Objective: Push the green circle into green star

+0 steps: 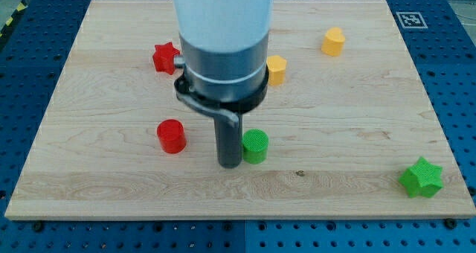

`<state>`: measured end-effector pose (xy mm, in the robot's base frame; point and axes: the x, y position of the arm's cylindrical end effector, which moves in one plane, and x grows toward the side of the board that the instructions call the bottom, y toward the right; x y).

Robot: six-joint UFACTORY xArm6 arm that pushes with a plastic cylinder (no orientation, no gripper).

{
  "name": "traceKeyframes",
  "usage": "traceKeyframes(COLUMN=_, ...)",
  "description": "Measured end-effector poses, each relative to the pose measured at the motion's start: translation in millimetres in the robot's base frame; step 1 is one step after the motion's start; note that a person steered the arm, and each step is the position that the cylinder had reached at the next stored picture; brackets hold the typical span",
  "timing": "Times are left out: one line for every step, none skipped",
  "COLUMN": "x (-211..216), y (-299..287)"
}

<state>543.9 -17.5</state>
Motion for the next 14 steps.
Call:
traceKeyframes(x=-28, y=0)
traceKeyframes(x=-35, y=0)
traceKeyframes(x=-28, y=0)
traceKeyframes(x=-15, y=0)
traceKeyframes(x=-7, y=10)
traceKeyframes(x=-9, y=34)
traceKeyframes(x=-16, y=56)
traceKeyframes(x=-16, y=76)
traceKeyframes(x=-15, y=94)
traceKeyframes(x=-9, y=107)
traceKeyframes(x=2, y=116)
traceKeyframes(x=16, y=121)
traceKeyframes(x=27, y=125)
traceKeyframes(x=36, y=130)
